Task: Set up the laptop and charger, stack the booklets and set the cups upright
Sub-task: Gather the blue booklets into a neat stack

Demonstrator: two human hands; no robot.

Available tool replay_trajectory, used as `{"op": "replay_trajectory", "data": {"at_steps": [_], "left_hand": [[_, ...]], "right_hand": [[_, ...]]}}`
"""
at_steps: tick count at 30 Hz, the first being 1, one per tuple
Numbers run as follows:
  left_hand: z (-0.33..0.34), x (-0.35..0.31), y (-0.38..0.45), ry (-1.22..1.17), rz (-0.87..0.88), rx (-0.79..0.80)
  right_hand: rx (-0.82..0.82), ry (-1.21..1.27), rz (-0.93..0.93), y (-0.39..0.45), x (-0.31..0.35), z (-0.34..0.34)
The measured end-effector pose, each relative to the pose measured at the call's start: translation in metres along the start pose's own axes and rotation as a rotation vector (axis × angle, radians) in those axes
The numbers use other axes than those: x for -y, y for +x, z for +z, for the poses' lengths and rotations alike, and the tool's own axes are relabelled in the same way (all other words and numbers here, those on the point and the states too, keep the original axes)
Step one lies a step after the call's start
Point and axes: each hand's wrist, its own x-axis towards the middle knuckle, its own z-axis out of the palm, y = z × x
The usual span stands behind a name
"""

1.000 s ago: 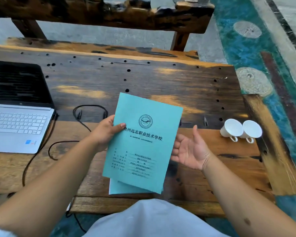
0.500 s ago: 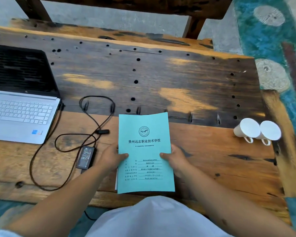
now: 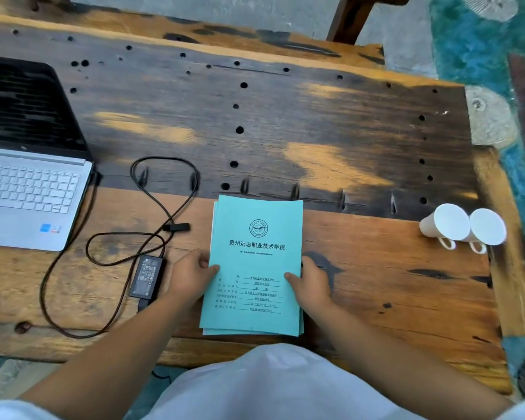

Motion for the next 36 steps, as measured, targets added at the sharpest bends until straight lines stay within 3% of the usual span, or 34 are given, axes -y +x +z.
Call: {"op": "replay_trajectory", "data": {"at_steps": [5, 8, 11, 14, 19, 23, 27, 29, 32, 36], "left_hand": [[0.003, 0.006, 0.001, 0.017, -0.010, 0.024], [0.008, -0.006, 0.003, -0.068, -0.040, 0.003], [0.012, -0.018, 0.006, -0.230, -0.194, -0.002], [0.011, -0.031, 0.011, -0.432, -0.273, 0.099], [0.008, -0.058, -0.001, -0.619, -0.153, 0.215], [-0.013, -0.064, -0.017, -0.707, 0.001, 0.444], [-0.040, -0.066, -0.025, -0.707, 0.161, 0.594], [-0.050, -0.067, -0.024, -0.698, 0.223, 0.580], [-0.059, -0.069, -0.021, -0.631, 0.307, 0.443], [-0.062, -0.068, -0.018, -0.506, 0.434, 0.300]], "right_hand": [[-0.120, -0.081, 0.054, 0.004, -0.002, -0.003], [-0.034, -0.052, 0.099, 0.011, 0.001, -0.008], [0.058, 0.072, 0.118, 0.013, 0.005, -0.007], [0.063, 0.167, 0.179, 0.015, 0.007, -0.010], [0.092, 0.420, 0.267, 0.018, 0.004, -0.017], [0.079, 0.665, 0.245, 0.009, 0.013, -0.012], [0.376, 1.126, 0.134, 0.007, 0.021, -0.035], [0.449, 1.009, 0.054, 0.006, 0.028, -0.057], [0.339, 0.735, -0.107, 0.000, 0.040, -0.080], [0.210, 0.669, -0.221, -0.015, 0.057, -0.089]]}}
